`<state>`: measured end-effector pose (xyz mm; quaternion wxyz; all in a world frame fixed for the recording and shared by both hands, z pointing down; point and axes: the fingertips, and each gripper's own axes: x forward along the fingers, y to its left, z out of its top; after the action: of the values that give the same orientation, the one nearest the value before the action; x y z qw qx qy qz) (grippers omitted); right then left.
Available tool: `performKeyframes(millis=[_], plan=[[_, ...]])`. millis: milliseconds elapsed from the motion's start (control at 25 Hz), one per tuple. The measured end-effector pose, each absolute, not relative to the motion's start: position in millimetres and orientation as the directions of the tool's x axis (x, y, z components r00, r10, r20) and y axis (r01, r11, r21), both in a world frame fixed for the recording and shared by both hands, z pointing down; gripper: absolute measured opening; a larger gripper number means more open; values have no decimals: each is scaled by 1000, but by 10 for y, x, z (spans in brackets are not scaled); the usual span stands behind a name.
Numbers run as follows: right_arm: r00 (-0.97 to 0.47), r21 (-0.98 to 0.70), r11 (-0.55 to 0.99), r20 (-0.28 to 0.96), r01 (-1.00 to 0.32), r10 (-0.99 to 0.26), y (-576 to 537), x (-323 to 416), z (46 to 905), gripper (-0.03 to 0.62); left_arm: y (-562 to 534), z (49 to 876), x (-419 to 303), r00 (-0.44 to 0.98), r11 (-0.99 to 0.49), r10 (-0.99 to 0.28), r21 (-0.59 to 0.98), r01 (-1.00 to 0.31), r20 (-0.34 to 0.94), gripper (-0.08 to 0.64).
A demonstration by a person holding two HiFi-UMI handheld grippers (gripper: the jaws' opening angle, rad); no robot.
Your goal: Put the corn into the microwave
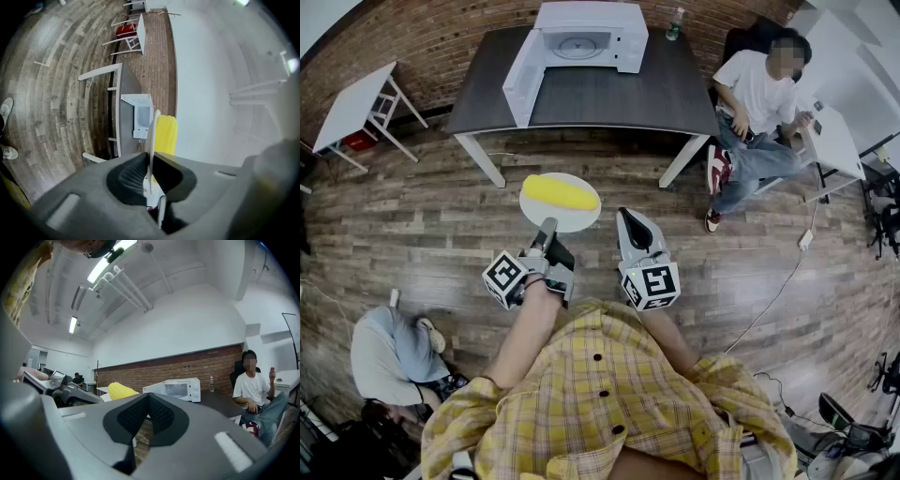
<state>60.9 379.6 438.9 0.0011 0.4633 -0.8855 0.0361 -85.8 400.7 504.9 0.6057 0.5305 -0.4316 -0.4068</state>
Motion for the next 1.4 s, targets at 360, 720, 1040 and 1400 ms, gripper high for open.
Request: performKeyframes(millis=[360, 720, 1040, 1400], plan=[[-574, -78, 572, 15, -817, -819, 3870, 743, 4367, 5, 4084, 5007, -721, 291, 92, -954, 995, 42, 76, 28], [-613, -48, 612, 7, -789, -790, 4042, 958, 4346, 5, 4224, 4980, -475, 249, 83, -966, 995, 58, 66, 28], [-624, -52, 623, 3, -781, -781, 4016, 1189, 4405, 5, 4214, 4980, -180, 234, 79, -970, 994, 74, 59, 28], [-620, -70, 616, 41, -784, -784, 3539, 1037, 4592, 5, 3714, 5145, -292, 239, 78, -969, 993, 89, 55, 28]])
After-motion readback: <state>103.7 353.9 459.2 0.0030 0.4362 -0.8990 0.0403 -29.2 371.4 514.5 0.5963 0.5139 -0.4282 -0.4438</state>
